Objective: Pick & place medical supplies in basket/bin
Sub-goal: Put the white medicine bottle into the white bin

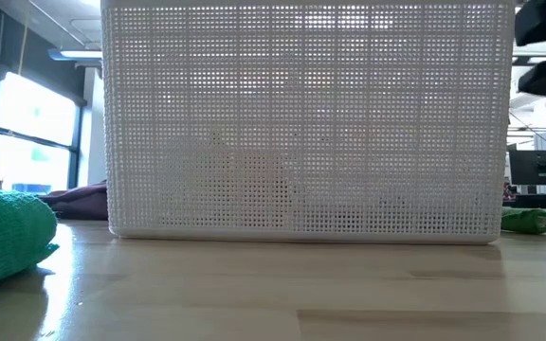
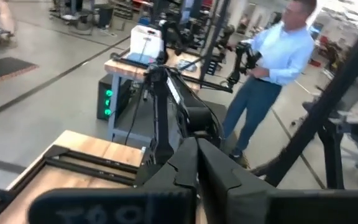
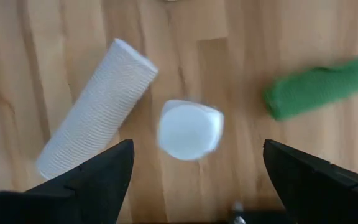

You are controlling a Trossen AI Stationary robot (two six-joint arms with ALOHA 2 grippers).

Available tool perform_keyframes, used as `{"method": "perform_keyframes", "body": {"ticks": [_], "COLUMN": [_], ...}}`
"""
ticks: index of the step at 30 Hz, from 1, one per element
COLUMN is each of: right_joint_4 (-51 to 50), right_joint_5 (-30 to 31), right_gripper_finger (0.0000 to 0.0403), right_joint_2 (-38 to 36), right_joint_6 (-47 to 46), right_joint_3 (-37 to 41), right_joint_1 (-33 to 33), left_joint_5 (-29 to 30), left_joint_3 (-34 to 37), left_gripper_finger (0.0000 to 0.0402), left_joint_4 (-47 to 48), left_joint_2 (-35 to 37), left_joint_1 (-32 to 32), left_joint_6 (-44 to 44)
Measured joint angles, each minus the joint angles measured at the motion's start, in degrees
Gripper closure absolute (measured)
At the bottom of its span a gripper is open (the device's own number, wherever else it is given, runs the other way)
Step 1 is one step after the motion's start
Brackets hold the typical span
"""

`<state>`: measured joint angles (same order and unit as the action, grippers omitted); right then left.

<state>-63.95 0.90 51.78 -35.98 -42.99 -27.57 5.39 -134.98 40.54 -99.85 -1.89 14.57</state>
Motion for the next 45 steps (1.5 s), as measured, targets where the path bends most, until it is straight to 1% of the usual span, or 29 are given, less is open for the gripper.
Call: {"method": "perform_keyframes", "body": {"ticks": [4,7,9,16,19,22,26,30,33,37,40,45], "right_joint_4": [4.1,5.1,6.1,14.3,14.5,14.6,14.6,14.5,14.5,14.4,12.3,7.7], "right_joint_5": [0.9,2.9,3.4,3.4,3.6,2.9,2.7,2.1,1.9,2.5,2.2,2.4], "right_gripper_finger": [0.0056,0.0056,0.0056,0.0057,0.0057,0.0061,0.0085,0.0122,0.0153,0.0199,0.0235,0.0239], "right_joint_2": [-0.4,-0.4,-0.5,-0.5,-0.5,-0.5,-0.5,-0.5,-0.5,-0.6,-0.5,-0.5], "right_joint_6": [3.6,4.4,4.2,5.2,4.9,4.8,4.9,3.9,2.8,1.1,0.9,0.5], "right_joint_3": [4.6,7.2,8.5,11.3,11.8,12.0,12.0,12.0,12.0,11.8,11.0,5.7], "right_joint_1": [-2.1,-2.6,-2.6,-3.4,-3.7,-3.7,-3.7,-3.7,-3.7,-3.7,-3.7,-3.7], "left_joint_5": [2.7,4.6,5.7,6.0,6.2,6.6,8.7,8.8,8.8,8.8,8.4,5.6], "left_joint_3": [0.0,0.0,0.0,0.0,0.0,0.0,0.0,0.0,0.0,0.0,0.0,0.0], "left_gripper_finger": [0.0329,0.0326,0.033,0.0361,0.0372,0.0372,0.0348,0.0335,0.0339,0.0355,0.0367,0.0369], "left_joint_4": [-0.1,-0.1,-0.1,-0.1,-0.1,-0.1,-0.1,-0.1,0.2,1.3,2.8,4.9], "left_joint_2": [0.0,0.0,0.0,0.0,0.0,0.0,0.0,0.0,0.0,0.0,0.0,0.0], "left_joint_1": [0.0,0.0,0.0,0.0,0.0,0.0,0.0,0.0,0.0,0.0,0.0,0.0], "left_joint_6": [3.2,5.4,6.6,9.9,10.4,10.8,10.9,11.2,11.2,11.3,11.6,12.9]}}
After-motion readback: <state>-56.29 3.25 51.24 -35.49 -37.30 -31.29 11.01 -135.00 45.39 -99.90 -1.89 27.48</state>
